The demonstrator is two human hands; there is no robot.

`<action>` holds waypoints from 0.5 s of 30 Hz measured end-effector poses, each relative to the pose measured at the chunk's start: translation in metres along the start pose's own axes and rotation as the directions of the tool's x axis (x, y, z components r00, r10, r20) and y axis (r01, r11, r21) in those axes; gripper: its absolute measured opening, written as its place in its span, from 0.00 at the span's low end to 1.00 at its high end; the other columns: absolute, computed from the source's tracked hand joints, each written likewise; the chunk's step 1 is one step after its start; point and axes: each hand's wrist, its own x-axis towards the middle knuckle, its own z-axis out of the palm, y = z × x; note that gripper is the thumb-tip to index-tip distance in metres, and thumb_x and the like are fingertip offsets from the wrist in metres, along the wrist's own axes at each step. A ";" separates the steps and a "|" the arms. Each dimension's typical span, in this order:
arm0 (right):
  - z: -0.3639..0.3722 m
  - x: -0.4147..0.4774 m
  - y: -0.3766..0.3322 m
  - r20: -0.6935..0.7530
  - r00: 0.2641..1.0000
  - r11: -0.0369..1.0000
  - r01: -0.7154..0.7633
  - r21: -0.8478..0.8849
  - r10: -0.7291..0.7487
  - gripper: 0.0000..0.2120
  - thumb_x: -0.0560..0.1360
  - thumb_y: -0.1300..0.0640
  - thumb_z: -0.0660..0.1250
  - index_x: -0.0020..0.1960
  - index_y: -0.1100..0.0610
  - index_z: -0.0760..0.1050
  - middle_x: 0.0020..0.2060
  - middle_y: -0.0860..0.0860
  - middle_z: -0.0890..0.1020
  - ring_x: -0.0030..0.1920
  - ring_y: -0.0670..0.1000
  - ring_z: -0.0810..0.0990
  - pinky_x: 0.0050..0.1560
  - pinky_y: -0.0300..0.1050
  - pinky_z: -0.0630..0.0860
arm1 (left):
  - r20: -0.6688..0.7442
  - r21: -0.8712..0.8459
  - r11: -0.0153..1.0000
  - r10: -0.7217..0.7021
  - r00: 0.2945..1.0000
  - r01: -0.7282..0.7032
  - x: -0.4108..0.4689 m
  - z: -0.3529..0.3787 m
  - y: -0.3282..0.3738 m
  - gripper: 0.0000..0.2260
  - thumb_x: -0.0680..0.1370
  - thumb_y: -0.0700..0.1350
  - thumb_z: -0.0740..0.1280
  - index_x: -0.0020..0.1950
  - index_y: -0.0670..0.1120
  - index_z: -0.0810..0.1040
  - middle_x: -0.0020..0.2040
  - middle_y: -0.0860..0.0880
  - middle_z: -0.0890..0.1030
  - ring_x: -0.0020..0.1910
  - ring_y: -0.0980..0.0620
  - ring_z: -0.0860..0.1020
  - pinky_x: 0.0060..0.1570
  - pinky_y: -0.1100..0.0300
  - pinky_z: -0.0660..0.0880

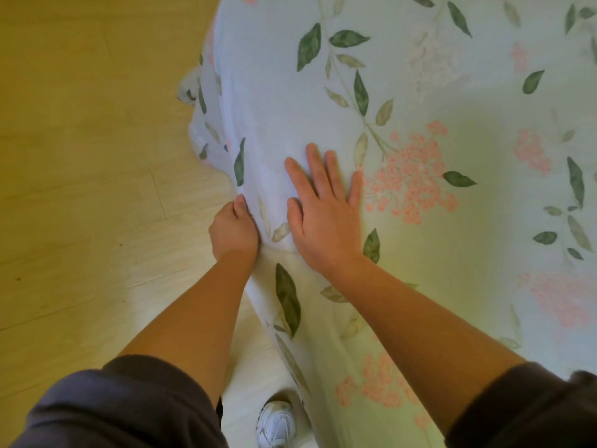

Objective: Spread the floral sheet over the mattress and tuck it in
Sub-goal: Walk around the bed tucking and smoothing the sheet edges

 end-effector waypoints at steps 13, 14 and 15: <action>-0.002 0.089 -0.004 -0.022 0.999 0.999 -0.043 0.026 0.044 0.27 0.78 0.49 0.52 0.76 0.46 0.56 0.78 0.50 0.54 0.78 0.56 0.49 0.73 0.67 0.47 | 0.035 -0.458 0.887 -0.049 0.998 0.059 0.089 -0.007 0.107 0.12 0.78 0.40 0.61 0.34 0.48 0.68 0.34 0.51 0.73 0.36 0.52 0.71 0.43 0.58 0.72; -0.001 0.088 -0.003 -0.035 0.998 0.999 -0.043 0.017 0.043 0.27 0.77 0.49 0.52 0.76 0.46 0.57 0.78 0.50 0.55 0.78 0.56 0.49 0.73 0.67 0.48 | 0.016 -0.412 0.911 -0.023 1.000 0.027 0.089 -0.007 0.109 0.13 0.79 0.40 0.59 0.34 0.49 0.66 0.34 0.52 0.71 0.38 0.51 0.71 0.45 0.56 0.72; 0.000 0.088 -0.003 -0.041 0.998 0.999 -0.044 0.016 0.045 0.27 0.77 0.49 0.52 0.76 0.46 0.57 0.78 0.50 0.55 0.78 0.56 0.50 0.73 0.67 0.48 | 0.005 -0.361 0.932 0.003 1.000 -0.001 0.091 -0.008 0.110 0.13 0.80 0.41 0.57 0.35 0.49 0.65 0.35 0.53 0.70 0.41 0.51 0.71 0.47 0.56 0.71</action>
